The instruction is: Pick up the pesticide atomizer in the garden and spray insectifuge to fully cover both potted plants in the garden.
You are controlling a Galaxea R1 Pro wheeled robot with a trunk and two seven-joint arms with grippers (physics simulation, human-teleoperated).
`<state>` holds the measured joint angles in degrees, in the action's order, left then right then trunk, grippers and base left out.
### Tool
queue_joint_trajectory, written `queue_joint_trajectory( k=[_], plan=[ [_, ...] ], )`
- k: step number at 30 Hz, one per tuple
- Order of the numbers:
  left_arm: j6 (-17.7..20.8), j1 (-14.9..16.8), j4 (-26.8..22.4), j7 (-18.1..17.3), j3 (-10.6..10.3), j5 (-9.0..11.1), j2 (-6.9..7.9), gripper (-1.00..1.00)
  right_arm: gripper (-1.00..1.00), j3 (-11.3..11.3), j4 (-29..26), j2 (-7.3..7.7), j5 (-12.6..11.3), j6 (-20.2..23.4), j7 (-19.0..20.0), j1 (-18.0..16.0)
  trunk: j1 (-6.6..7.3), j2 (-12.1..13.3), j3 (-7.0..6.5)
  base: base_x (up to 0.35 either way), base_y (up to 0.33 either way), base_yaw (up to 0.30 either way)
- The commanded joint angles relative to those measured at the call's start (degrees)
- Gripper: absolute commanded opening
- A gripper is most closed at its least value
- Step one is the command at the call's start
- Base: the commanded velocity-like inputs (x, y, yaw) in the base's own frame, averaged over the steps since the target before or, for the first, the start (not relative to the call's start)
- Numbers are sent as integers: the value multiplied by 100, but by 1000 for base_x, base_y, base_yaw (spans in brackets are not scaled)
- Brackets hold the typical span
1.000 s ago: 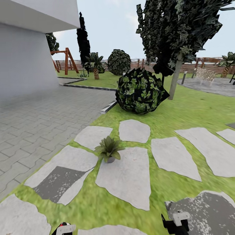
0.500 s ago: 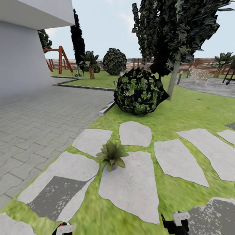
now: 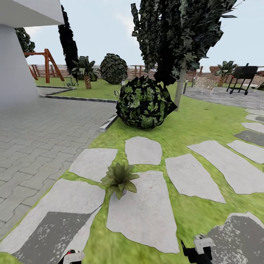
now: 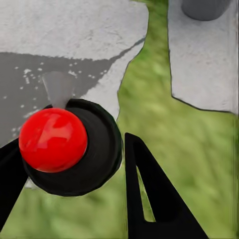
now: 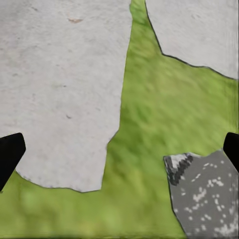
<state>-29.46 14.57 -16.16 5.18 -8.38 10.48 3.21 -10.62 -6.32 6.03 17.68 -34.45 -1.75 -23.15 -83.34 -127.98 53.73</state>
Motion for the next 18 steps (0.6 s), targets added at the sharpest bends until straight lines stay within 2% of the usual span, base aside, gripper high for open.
queue_joint_trajectory(
  k=[1, 10, 18],
  plan=[
    [-16, 2, -1, 34, -50, 34, 4, -100, 100, -37, 8, -1, 60, -18, -18, -5, 1, -2, 3, 3, 3, -226],
    [-16, 2, -1, 27, -50, 42, 4, -100, 100, -37, 8, -2, 60, -18, -18, -5, 1, -2, -15, 0, 17, -226],
    [-16, 2, -1, 27, -52, 37, -1, -100, 100, -37, 8, -5, 60, -18, -18, -5, 1, -2, -30, 0, 191, -218]
  ],
)
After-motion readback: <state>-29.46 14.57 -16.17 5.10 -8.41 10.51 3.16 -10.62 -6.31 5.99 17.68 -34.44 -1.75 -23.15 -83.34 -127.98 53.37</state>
